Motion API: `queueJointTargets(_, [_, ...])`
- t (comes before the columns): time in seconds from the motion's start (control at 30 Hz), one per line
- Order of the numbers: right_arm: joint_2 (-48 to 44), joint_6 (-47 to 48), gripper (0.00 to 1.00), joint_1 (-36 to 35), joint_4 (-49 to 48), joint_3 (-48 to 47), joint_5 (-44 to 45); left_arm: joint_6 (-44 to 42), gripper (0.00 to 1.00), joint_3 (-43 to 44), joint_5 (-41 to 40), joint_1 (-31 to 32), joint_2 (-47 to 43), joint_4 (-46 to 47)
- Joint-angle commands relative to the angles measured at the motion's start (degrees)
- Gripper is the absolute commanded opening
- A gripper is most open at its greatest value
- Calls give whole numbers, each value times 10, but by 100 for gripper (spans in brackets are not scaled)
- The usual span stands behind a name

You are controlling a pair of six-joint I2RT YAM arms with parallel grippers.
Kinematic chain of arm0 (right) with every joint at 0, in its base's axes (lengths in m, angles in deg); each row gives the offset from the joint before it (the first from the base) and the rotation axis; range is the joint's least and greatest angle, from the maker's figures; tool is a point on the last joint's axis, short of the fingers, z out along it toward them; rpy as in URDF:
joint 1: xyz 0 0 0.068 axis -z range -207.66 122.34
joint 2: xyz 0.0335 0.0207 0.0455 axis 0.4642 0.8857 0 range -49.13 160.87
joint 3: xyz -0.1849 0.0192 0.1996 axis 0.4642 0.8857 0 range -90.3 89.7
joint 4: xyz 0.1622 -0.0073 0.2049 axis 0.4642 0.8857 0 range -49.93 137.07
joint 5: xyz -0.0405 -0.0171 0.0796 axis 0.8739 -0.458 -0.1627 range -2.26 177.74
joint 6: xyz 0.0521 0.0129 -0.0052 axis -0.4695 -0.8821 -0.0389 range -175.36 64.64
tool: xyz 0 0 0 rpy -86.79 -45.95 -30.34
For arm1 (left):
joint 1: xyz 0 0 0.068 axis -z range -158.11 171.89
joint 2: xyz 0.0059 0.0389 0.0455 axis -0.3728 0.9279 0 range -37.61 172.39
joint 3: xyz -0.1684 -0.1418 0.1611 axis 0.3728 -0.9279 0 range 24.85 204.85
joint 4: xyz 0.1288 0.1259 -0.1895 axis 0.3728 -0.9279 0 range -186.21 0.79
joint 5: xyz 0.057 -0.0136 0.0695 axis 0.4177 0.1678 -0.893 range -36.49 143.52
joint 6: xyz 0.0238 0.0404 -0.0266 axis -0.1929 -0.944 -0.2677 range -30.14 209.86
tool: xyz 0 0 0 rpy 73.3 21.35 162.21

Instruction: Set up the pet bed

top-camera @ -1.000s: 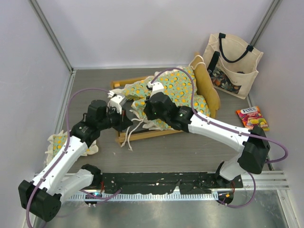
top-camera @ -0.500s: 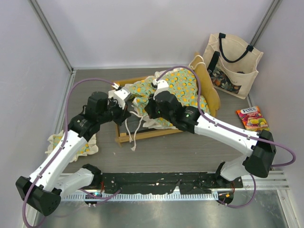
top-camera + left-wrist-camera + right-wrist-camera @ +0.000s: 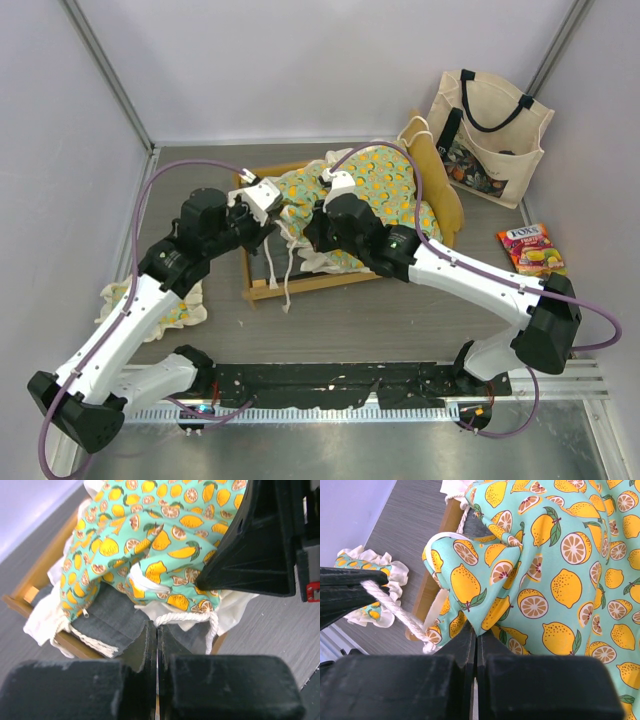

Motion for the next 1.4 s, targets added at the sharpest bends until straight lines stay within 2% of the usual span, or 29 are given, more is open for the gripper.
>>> queueJointTargets(0.0, [-23, -6, 1, 2, -28, -4, 1, -22, 0, 27, -10, 3, 0, 55])
queueJointTargets(0.13, [-28, -7, 1, 2, -27, -1, 4, 11, 0, 0, 8, 6, -4, 53])
queueJointTargets(0.43, [-36, -8, 1, 2, -27, 2, 5, 104, 0, -91, 45, 14, -74, 86])
queueJointTargets(0.6, [-37, -8, 1, 2, -27, 3, 3, 145, 0, -99, 45, 25, -123, 101])
queueJointTargets(0.83, [-34, -13, 1, 2, -29, 6, 0, 148, 0, -103, 45, 25, -111, 94])
queueJointTargets(1.23, [-29, -14, 1, 2, -29, 7, -11, 137, 0, -173, -73, 25, -92, 137])
queueJointTargets(1.37, [-26, -19, 1, 2, -37, 13, -23, 161, 0, -200, -79, 25, -83, 131])
